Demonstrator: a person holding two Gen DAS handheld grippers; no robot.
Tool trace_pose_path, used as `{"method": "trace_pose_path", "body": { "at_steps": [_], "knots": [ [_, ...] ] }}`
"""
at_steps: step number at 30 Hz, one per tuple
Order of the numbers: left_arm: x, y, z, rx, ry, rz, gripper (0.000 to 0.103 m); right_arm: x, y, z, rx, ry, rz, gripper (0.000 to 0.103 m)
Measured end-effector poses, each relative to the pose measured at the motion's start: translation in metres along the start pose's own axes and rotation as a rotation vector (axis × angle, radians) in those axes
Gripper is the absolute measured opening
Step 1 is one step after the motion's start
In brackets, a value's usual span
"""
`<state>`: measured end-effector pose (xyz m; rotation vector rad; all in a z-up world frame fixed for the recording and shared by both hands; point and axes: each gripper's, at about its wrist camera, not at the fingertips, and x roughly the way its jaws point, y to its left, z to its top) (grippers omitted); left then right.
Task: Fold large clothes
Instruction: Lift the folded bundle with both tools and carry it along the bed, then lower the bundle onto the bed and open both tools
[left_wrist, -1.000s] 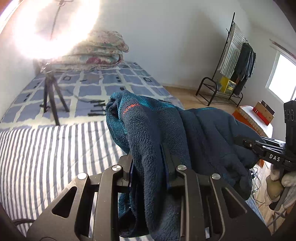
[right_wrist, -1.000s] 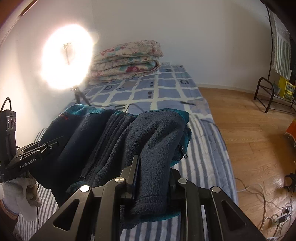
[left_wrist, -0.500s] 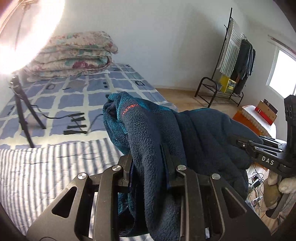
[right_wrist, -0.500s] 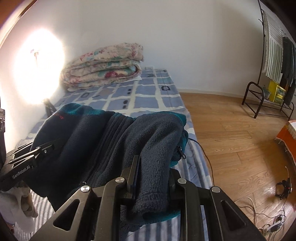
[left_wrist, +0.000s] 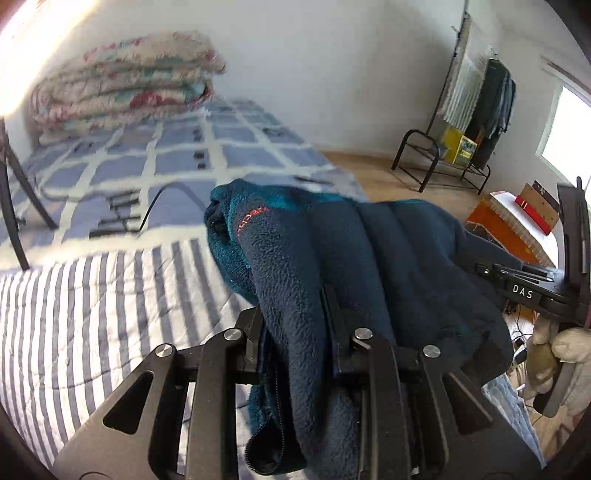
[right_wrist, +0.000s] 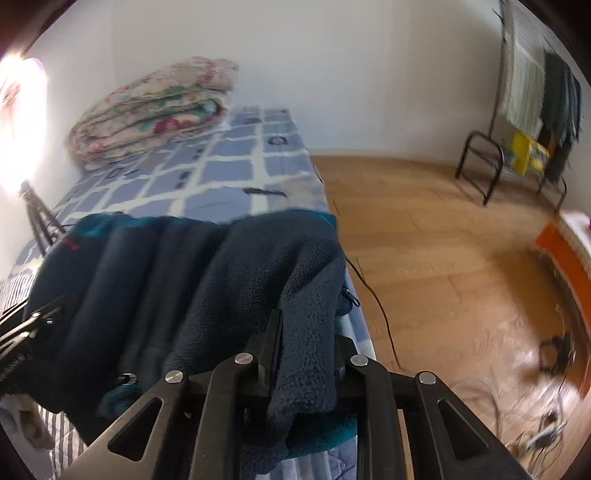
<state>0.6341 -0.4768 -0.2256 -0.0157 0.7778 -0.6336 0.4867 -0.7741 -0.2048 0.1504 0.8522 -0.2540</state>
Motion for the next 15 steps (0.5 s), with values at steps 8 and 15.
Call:
{"method": "trace_pose_path", "body": {
  "at_steps": [8,15],
  "knots": [
    [0.017,0.022,-0.018,-0.022,0.080,0.051,0.031,0.015,-0.018,-0.014,0.048,0.073,-0.091,0.050],
    [-0.016,0.014,-0.018,0.001,0.054,0.060,0.033,-0.011,-0.014,-0.006,0.046,0.052,-0.171,0.056]
  ]
}}
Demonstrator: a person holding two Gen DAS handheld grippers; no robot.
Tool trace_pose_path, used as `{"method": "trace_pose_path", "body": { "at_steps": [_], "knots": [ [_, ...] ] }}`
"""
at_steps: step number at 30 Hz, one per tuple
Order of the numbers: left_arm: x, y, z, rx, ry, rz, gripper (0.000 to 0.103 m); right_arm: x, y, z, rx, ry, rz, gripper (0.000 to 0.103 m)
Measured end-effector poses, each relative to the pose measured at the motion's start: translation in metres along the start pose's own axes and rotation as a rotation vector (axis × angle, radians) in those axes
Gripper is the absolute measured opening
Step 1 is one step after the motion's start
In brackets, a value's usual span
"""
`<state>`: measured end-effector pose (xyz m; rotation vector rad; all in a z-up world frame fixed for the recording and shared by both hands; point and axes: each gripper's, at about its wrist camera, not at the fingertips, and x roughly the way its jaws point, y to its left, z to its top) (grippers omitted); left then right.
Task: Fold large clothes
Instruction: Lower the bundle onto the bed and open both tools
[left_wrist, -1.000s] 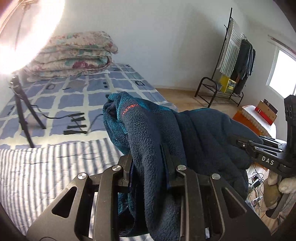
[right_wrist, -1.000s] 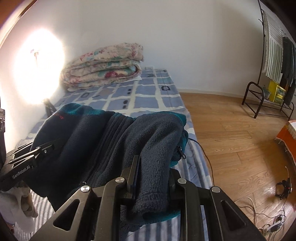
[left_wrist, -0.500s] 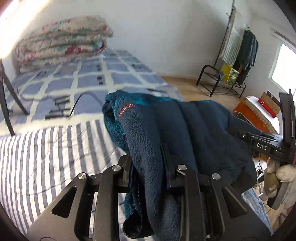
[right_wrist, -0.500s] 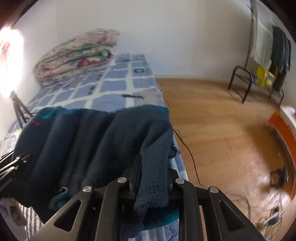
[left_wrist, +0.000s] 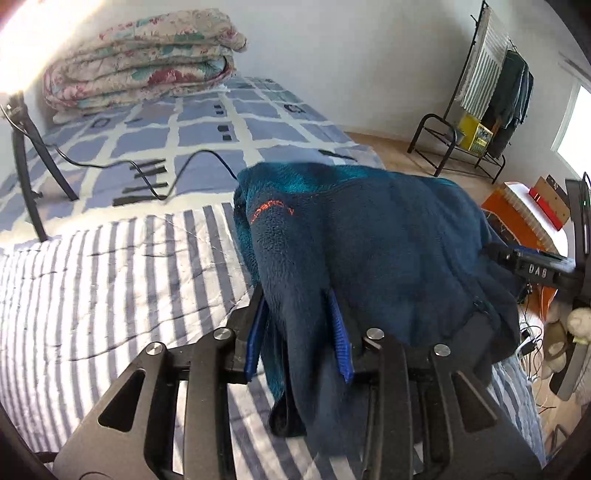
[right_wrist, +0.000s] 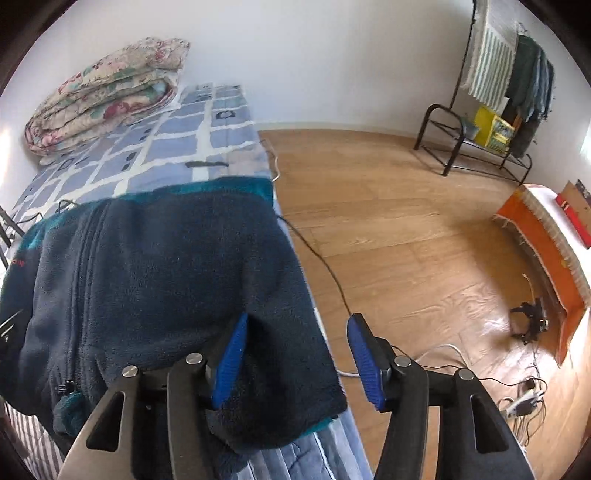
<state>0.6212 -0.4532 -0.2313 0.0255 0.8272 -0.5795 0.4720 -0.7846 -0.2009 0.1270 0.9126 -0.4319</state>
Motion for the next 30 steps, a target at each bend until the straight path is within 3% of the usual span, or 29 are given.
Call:
{"method": "trace_pose_path", "body": {
  "at_steps": [11,23,27,30],
  "knots": [
    [-0.120,-0.021,-0.009,0.071,-0.113,-0.044,0.033,-0.092,0.012,0.004,-0.005,-0.102,0.051,0.056],
    [-0.306,-0.036,-0.041,0.117,-0.259,-0.036,0.033,-0.265,0.027,-0.034,-0.010,-0.259,0.163,0.056],
    [-0.367,-0.036,-0.066,0.137,-0.307,-0.024,0.044,-0.324,0.035,-0.064,-0.007,-0.315,0.203,0.058],
    [-0.407,-0.034,-0.090,0.133,-0.338,-0.012,0.057,-0.361,0.047,-0.091,-0.035,-0.360,0.173,0.068]
  ]
}}
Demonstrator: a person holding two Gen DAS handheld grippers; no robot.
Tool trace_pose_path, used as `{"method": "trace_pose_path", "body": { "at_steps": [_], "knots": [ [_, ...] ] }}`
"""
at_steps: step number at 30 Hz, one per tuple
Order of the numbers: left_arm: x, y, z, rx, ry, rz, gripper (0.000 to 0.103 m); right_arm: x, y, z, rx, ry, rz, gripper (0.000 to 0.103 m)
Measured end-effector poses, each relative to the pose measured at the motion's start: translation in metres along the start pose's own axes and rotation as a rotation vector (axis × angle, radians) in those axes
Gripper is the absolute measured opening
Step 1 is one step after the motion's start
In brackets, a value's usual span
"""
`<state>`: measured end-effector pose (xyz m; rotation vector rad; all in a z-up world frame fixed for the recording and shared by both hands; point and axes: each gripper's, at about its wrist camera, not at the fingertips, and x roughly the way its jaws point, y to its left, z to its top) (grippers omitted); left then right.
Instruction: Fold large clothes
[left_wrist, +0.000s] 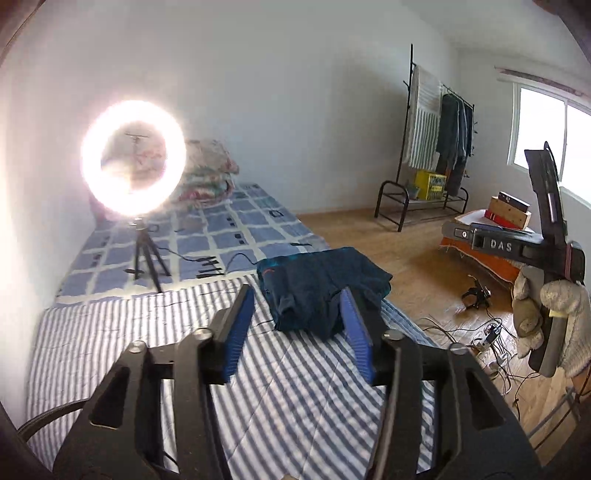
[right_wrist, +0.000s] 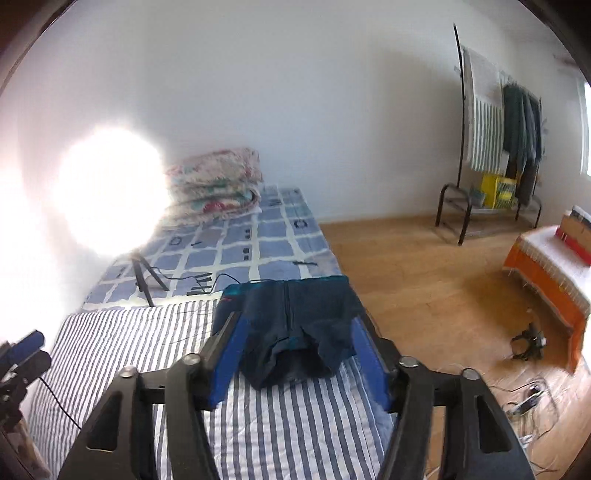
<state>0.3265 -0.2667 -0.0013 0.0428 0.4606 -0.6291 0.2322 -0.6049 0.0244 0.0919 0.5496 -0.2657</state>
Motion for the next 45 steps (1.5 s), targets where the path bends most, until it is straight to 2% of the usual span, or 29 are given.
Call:
{"method": "trace_pose_path", "body": {
  "at_steps": [1,5,7,11,16,23,26,29,36,40,45],
  "knots": [
    [-0.011,0.000,-0.003,-0.004,-0.005,-0.001,0.064,-0.011,0.006,-0.005,-0.008,-0.006,0.005,0.070],
    [-0.062,-0.001,-0.017,-0.008,-0.023,0.017,0.073,-0.051,0.025,-0.022,0.002,-0.023,0.042,0.077],
    [-0.080,-0.003,-0.025,0.000,-0.029,0.031,0.082,-0.066,0.032,-0.030,0.009,-0.035,0.043,0.079],
    [-0.109,-0.007,-0.042,0.011,-0.041,0.051,0.086,-0.092,0.047,-0.054,-0.006,-0.046,0.035,0.081],
    [-0.133,-0.014,-0.063,0.012,-0.041,0.051,0.098,-0.110,0.056,-0.080,-0.015,-0.070,0.019,0.088],
    [-0.142,-0.023,-0.082,0.047,-0.028,0.081,0.102,-0.123,0.061,-0.110,0.029,-0.103,-0.010,0.096],
    [-0.144,-0.022,-0.090,0.040,-0.025,0.091,0.102,-0.123,0.066,-0.117,-0.004,-0.105,-0.043,0.097],
    [-0.140,-0.021,-0.096,0.039,0.003,0.111,0.103,-0.124,0.070,-0.126,-0.024,-0.117,-0.074,0.103],
    [-0.129,-0.021,-0.110,0.028,0.062,0.133,0.103,-0.122,0.070,-0.136,-0.034,-0.120,-0.094,0.103],
    [-0.129,-0.025,-0.114,0.063,0.054,0.162,0.103,-0.119,0.068,-0.140,-0.013,-0.110,-0.083,0.103],
    [-0.132,-0.025,-0.116,0.077,0.047,0.161,0.103,-0.118,0.070,-0.142,-0.018,-0.111,-0.089,0.103]
  ]
}}
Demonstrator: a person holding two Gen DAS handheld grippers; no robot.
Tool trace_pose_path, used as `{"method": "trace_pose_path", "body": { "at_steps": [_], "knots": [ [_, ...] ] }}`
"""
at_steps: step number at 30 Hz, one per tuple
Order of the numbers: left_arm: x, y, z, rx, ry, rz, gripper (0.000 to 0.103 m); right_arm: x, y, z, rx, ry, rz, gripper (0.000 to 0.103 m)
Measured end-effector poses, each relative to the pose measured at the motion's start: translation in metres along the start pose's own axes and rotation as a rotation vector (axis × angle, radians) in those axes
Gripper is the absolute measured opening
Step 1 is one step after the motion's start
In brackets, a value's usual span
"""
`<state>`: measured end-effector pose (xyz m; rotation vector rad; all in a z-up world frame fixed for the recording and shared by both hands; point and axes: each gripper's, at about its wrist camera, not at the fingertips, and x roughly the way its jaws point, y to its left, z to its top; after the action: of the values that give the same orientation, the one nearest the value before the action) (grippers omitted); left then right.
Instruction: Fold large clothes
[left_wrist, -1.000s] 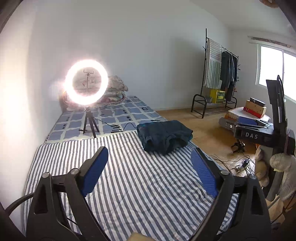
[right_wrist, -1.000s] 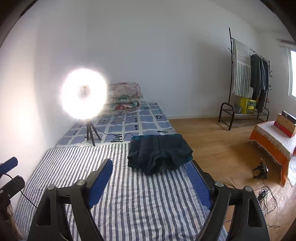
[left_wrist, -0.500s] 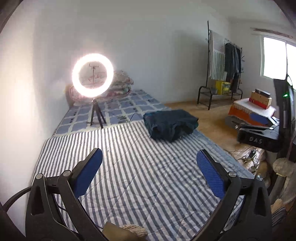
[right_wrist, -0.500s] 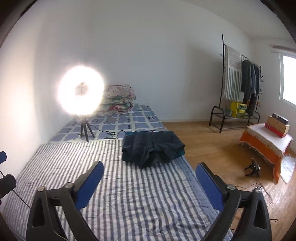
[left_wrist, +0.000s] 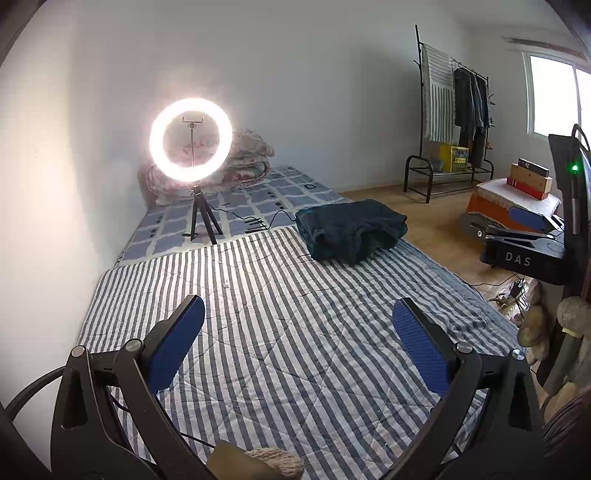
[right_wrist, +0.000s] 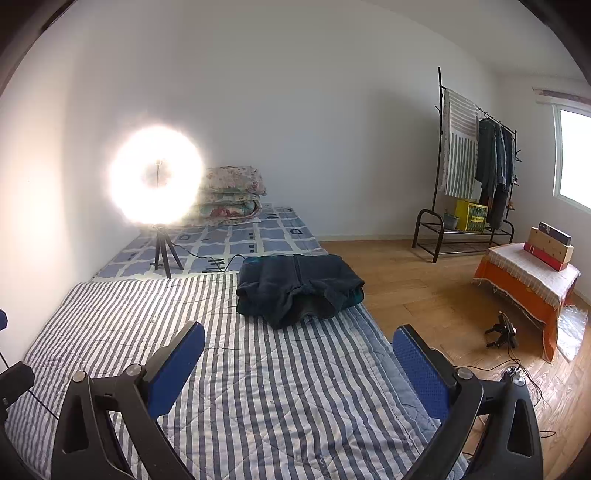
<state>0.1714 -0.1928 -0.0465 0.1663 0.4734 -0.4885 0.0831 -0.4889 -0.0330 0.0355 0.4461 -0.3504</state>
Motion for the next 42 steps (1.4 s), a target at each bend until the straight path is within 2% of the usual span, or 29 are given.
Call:
{"method": "trace_pose_path", "body": {
  "at_steps": [42],
  "knots": [
    [-0.001,0.009,0.000,-0.023,0.003,0.010,0.103,0.009,0.015,-0.007,-0.028,0.010,0.024,0.103]
  ]
}}
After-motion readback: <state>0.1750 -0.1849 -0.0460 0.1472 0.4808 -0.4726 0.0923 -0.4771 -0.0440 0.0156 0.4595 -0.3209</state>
